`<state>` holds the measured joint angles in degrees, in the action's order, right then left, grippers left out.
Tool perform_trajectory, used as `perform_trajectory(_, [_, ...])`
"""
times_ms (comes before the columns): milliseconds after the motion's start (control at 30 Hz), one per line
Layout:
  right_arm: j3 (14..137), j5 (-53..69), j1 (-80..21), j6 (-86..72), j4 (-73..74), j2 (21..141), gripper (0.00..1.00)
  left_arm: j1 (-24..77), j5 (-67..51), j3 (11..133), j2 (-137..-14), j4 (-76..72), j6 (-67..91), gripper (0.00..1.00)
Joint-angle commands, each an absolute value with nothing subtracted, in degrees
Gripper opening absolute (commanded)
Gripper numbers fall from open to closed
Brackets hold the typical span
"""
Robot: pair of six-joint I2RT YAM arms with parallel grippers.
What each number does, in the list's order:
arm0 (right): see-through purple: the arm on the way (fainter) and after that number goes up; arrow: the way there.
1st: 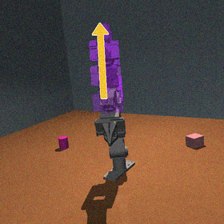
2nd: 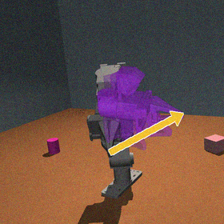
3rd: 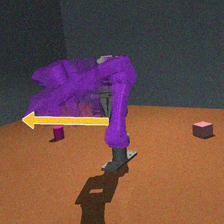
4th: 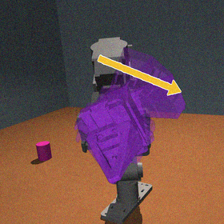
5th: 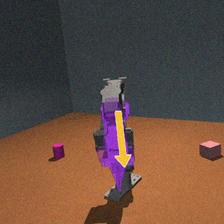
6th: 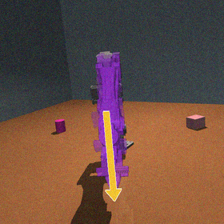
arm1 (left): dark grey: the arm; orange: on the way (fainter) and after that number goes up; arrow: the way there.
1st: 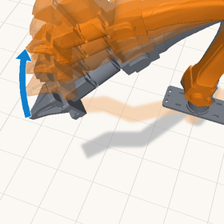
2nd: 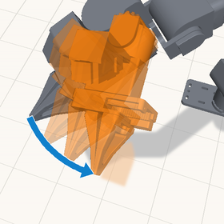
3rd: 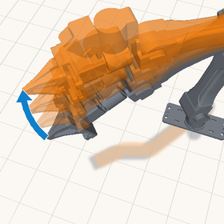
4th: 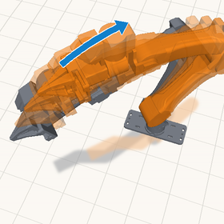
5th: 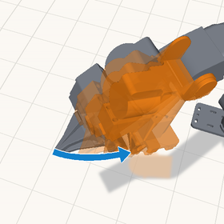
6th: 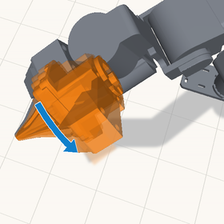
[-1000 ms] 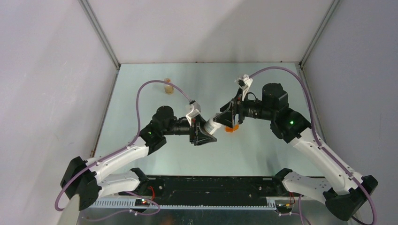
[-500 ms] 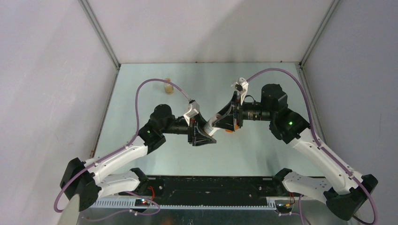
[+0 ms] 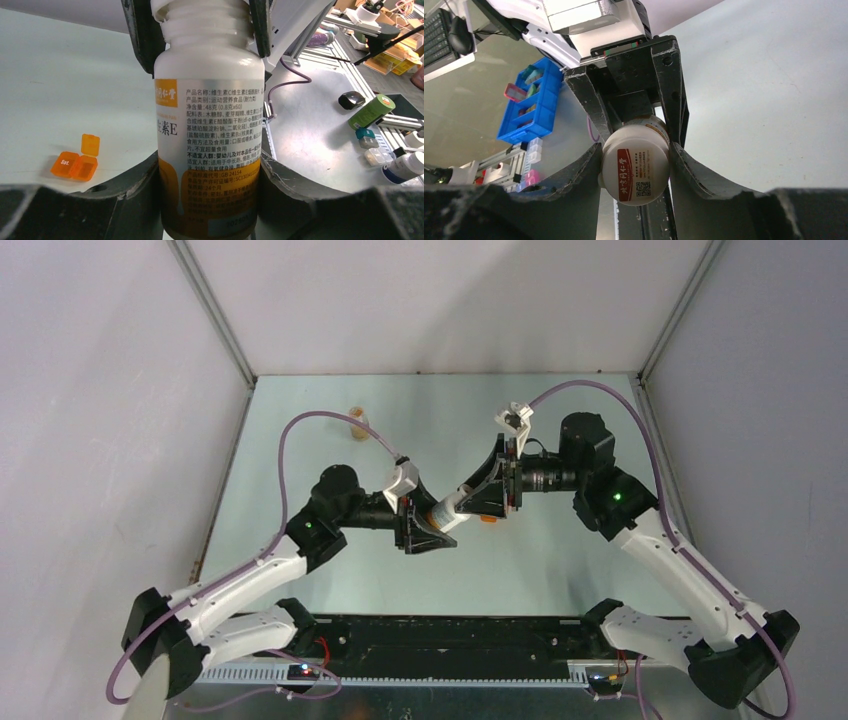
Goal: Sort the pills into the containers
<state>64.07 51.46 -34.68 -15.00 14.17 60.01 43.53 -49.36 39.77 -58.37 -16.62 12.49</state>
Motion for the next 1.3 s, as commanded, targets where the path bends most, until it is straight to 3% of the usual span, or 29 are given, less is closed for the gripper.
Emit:
perform_trajectory(0, [64.6,59.0,-33.6,-21.5,11.0,59.6,0.28,43.5,-50.3,39.9,-55.9,-18.2,6.7,0.00])
perform_trajectory(167, [64.9,52.8,-31.8,-23.6,11.4,58.9,0.56,43.6,-50.9,39.9,-55.4,-17.6,5.7,0.00])
perform_trajectory(300, [65.4,47.8,-30.1,-23.3,13.6,59.2,0.63,43.5,-51.2,39.5,-54.8,-17.7,5.6,0.00])
perform_trajectory(567, [65.4,48.1,-27.1,-24.4,13.8,59.3,0.62,43.6,-52.0,39.5,-53.4,-18.0,5.8,0.00])
perform_trajectory(967, [65.5,49.0,-26.9,-27.6,12.7,61.5,0.42,43.6,-51.5,39.6,-52.9,-17.7,5.7,0.00])
perform_trajectory(1033, [65.4,47.6,-27.4,-27.0,13.6,61.1,0.47,43.6,-50.1,39.7,-53.1,-17.3,5.6,0.00])
perform_trajectory(1133, [65.4,41.7,-27.5,-28.1,14.7,59.3,0.77,43.7,-45.9,40.2,-53.2,-15.9,5.1,0.00])
perform_trajectory(1200, [65.4,35.7,-26.7,-31.3,15.8,56.3,0.89,43.6,-41.7,40.6,-53.4,-13.9,4.3,0.00])
perform_trajectory(1267, [65.4,31.4,-26.5,-34.1,16.8,54.7,0.93,43.6,-37.6,40.9,-53.8,-12.7,4.2,0.00])
